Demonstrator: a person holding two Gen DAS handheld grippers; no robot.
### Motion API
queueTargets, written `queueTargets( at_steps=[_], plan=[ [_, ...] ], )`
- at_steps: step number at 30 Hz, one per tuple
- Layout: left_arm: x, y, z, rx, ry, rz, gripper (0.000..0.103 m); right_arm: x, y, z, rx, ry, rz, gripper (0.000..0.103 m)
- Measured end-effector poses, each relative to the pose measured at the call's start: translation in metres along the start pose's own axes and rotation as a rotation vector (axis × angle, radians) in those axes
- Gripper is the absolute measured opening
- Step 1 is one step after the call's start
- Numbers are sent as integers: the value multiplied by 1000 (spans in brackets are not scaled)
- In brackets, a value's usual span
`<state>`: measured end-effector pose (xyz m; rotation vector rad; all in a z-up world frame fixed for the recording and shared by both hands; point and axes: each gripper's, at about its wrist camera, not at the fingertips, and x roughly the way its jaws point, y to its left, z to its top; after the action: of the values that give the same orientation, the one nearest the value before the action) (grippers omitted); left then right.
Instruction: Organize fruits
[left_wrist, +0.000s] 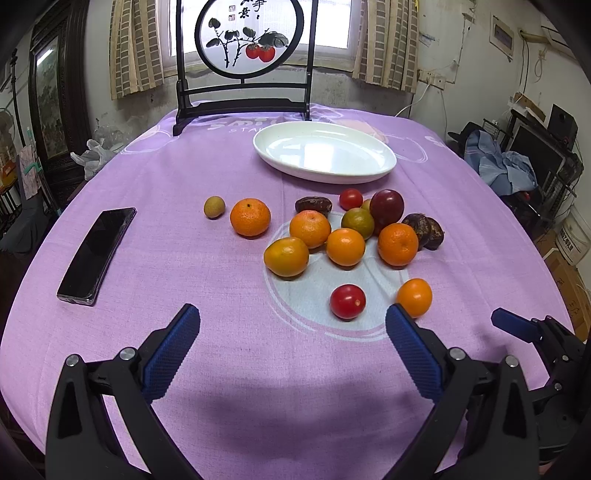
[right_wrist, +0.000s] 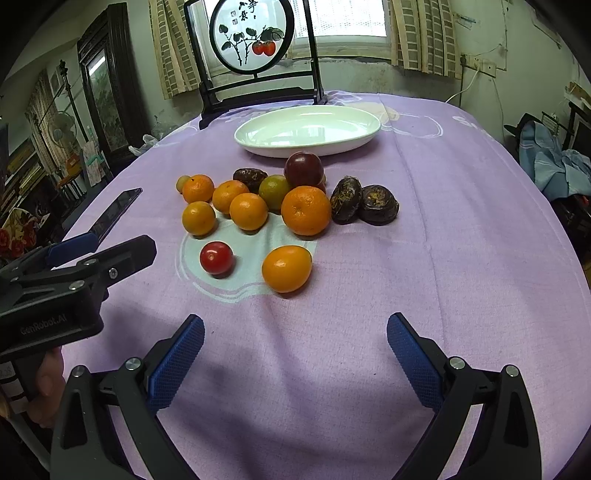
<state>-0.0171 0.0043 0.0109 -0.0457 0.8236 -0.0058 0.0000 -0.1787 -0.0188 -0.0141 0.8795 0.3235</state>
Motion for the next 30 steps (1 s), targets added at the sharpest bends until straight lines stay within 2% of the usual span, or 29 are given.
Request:
queueTargets(
  at_steps=[10, 14, 20, 25, 30],
  plan=[
    [3, 0, -1, 1, 14, -3, 99, 3, 0, -1, -1, 10, 0, 100],
    [12, 5, -2, -16, 56, -6, 99, 8, -1, -2, -8, 24, -11, 100],
    [25, 15, -5, -27, 72, -5, 99, 35, 1, -3, -55, 123, -52, 99],
    [36, 19, -4, -10, 98, -25, 99, 51, 5, 11, -96, 152, -51, 99],
    [43, 23, -1, -4, 105, -37, 99, 61, 10, 27, -114, 173, -29, 86]
  ],
)
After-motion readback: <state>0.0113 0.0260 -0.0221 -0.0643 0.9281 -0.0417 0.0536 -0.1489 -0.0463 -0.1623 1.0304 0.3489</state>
